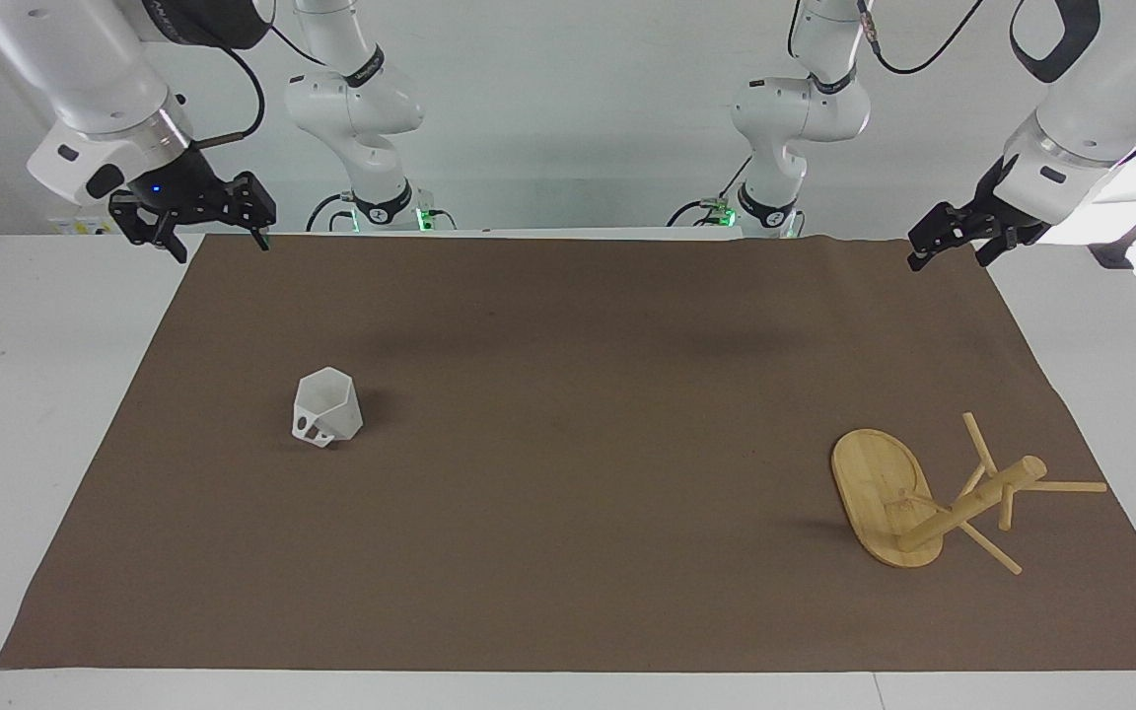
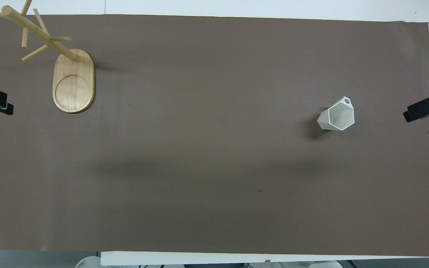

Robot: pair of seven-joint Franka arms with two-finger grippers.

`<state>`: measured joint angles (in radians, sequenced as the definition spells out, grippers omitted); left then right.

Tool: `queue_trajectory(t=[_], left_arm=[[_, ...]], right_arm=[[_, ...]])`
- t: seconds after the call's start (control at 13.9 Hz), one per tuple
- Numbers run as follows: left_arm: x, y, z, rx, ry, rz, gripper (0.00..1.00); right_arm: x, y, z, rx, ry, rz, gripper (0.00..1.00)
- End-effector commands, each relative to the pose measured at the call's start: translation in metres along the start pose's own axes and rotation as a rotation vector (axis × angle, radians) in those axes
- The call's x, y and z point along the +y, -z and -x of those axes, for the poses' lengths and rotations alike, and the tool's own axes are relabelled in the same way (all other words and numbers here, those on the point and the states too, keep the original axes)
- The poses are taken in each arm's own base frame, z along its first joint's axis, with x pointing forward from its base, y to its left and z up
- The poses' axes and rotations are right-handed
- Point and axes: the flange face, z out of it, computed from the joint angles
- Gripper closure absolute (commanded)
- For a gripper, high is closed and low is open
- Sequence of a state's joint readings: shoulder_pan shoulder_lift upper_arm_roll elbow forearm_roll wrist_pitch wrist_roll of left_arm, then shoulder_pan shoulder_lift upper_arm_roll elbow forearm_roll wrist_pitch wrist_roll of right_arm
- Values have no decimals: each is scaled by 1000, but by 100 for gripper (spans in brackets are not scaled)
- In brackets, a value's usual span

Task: Hang cup on rack

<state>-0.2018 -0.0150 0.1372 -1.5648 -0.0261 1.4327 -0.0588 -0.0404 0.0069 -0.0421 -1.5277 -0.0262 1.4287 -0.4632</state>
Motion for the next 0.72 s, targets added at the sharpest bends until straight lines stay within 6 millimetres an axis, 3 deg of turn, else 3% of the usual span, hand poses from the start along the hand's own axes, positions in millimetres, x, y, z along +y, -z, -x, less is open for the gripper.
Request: queue_trajectory(t=[0.0, 0.14, 0.36, 0.5, 0.65], left_arm=[[-1, -1, 7, 15, 11, -14, 0], [-2, -1, 7, 15, 12, -14, 0], [-1, -1, 7, 15, 11, -14, 0], [-2, -1, 7, 15, 12, -14, 0], [-1, -1, 7, 15, 11, -14, 0]], right_arm=[[23, -13, 10, 31, 275, 5, 0], [53, -34, 7, 121, 506, -72, 0], [110, -87, 7, 253, 722, -200, 0], [133, -126, 4, 352, 794, -296, 0], [144, -170, 16, 446, 779, -387, 0]])
